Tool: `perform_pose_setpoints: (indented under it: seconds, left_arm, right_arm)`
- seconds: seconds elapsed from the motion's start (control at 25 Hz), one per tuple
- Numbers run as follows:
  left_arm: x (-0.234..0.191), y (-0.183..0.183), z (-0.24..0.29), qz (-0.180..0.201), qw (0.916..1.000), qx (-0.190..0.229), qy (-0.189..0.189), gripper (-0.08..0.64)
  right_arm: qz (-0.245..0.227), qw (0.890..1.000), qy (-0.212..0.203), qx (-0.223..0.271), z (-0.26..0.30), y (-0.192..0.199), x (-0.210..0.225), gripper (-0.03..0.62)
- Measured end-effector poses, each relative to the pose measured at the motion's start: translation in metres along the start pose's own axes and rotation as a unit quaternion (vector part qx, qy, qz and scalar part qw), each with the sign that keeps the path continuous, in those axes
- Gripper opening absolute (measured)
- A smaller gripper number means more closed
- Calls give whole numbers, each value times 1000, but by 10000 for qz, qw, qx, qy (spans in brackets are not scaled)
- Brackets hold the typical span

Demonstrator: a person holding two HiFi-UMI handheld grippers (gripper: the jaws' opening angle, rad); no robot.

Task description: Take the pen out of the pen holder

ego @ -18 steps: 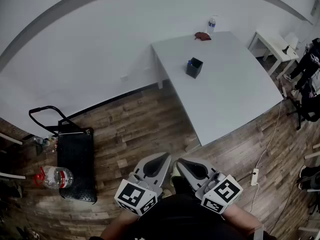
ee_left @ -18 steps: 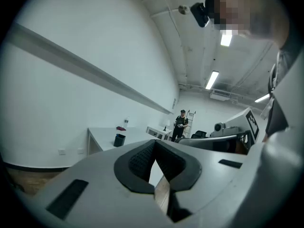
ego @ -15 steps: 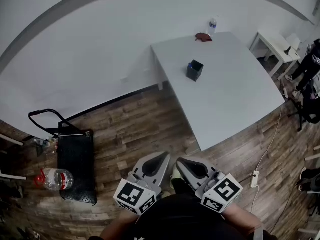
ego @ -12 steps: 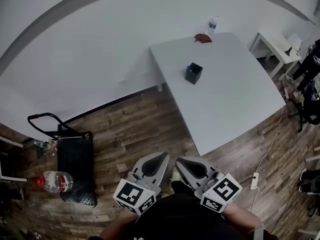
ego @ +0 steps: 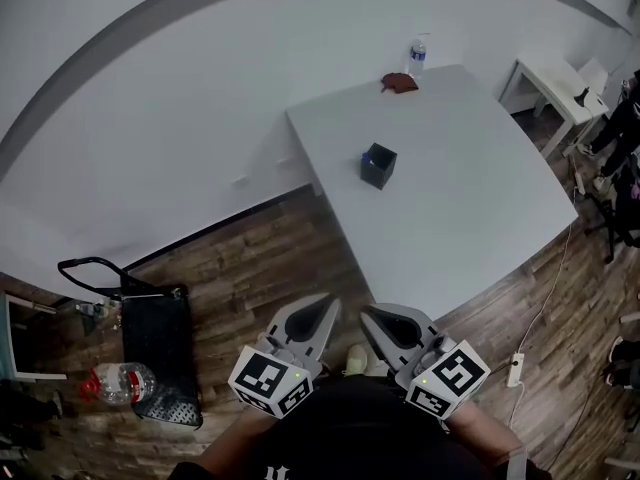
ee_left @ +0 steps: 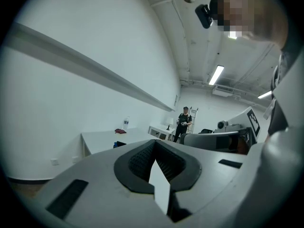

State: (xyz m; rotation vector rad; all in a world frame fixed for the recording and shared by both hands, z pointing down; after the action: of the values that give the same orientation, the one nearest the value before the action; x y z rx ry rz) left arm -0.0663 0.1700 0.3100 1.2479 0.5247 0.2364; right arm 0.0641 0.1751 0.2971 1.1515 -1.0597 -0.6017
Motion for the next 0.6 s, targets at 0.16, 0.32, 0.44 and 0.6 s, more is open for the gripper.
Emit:
perform_pose_setpoints:
  seconds: [0.16,0.32,0.44,0.6]
  left_arm:
    - [-11,-9,30,31,10000,-3,50,6]
    - [-26,-12,63,39,9999,35,145,6]
    - [-37,-10,91,57,9995,42,315,6]
    - [-59,-10,138,141,9985,70,517,6]
  right_arm:
    - [18,9998,179,78,1,-13,22,14]
    - [72,9994,331,84,7,-13,45,14]
    - [124,9983,562,106,10,-12,61,14]
    - [198,9958,881,139,15,-17,85,14]
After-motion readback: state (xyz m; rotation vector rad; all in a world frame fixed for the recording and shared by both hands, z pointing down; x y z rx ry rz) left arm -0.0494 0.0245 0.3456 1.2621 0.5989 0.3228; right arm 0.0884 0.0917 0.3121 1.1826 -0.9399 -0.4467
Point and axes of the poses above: the fingertips, and each gripper's own axes: z forward along the fingers, x to its right, y out of its underside, the point moved 6 cm from there along -z, backward along the fingers, and after that the axes turned 9 degrees about -y, right-handed, at the moved point
